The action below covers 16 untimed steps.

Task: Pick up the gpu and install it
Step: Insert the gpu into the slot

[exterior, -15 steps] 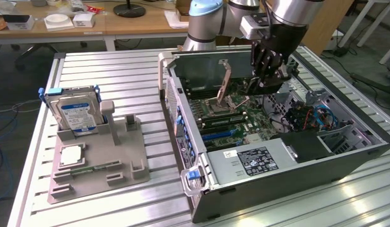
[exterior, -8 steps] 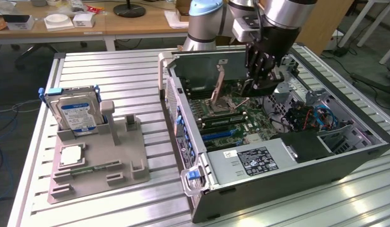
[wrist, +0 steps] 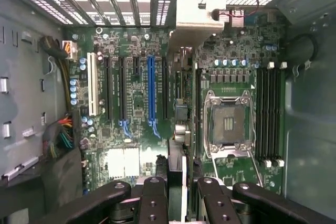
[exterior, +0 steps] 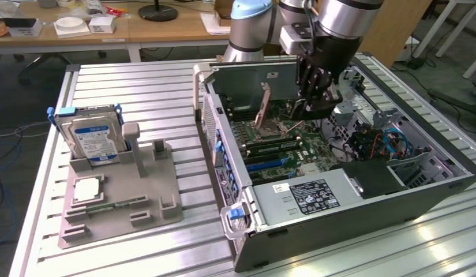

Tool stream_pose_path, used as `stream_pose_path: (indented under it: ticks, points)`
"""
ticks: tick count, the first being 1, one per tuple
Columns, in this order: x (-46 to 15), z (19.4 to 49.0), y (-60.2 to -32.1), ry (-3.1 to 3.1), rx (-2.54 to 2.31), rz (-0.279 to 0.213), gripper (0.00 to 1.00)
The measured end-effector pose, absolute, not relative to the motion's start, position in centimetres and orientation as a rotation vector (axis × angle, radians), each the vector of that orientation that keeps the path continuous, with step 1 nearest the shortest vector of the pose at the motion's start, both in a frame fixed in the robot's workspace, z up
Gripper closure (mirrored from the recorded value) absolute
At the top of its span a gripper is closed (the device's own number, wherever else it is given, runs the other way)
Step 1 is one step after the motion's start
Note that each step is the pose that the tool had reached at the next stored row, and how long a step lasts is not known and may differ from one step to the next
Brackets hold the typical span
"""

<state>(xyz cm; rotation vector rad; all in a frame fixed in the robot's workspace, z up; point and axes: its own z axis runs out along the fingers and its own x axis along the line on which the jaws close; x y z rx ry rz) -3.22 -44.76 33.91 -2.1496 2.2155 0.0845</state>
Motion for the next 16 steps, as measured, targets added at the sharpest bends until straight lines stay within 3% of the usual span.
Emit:
stream_pose_path:
  ticks: [16]
  points:
    - [-3.3,32.5,-44.8,2.216,-2.15,0.087,0.73]
